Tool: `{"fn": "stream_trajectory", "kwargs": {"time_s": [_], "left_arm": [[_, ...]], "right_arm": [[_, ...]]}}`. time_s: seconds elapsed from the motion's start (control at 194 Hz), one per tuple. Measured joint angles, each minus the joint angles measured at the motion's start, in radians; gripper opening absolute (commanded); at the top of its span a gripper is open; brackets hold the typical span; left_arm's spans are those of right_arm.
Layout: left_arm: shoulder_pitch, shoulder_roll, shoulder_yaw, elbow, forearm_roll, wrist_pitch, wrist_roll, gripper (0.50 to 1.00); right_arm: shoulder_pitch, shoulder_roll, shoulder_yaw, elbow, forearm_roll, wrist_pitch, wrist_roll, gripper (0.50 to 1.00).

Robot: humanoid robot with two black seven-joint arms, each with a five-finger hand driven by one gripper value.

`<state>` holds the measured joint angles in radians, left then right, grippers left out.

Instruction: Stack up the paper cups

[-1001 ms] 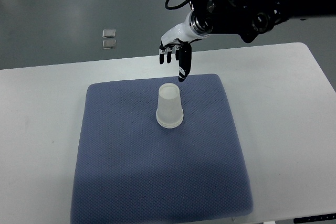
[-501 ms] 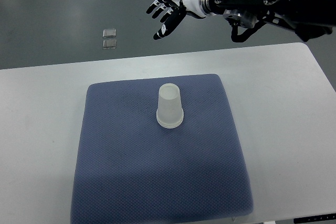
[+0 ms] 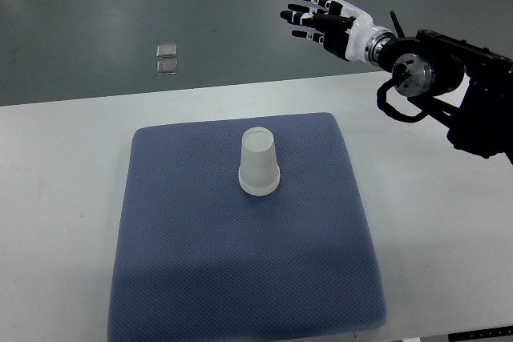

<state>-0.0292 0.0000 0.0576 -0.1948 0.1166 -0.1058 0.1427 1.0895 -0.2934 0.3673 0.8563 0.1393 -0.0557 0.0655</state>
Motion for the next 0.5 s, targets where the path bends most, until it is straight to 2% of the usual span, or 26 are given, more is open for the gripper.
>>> {"fn": "stream_trajectory", "kwargs": {"time_s": [0.227, 0.325, 0.501], "left_arm": [[0.0, 0.0, -0.001, 0.0, 0.0, 0.0, 0.0, 1.0], [0.0, 0.0, -0.001, 0.0, 0.0, 0.0, 0.001, 1.0], [0.0, 0.0, -0.001, 0.0, 0.0, 0.0, 0.002, 1.0]], "right_arm": [[-0.155, 0.027, 0.199, 0.0, -0.001, 0.014, 0.041, 0.897], [-0.196, 0.035, 0.242, 0.0, 0.0, 0.026, 0.044, 0.913], [-0.239, 0.06, 0.276, 0.001, 0.0, 0.042, 0.055, 0.913]]}}
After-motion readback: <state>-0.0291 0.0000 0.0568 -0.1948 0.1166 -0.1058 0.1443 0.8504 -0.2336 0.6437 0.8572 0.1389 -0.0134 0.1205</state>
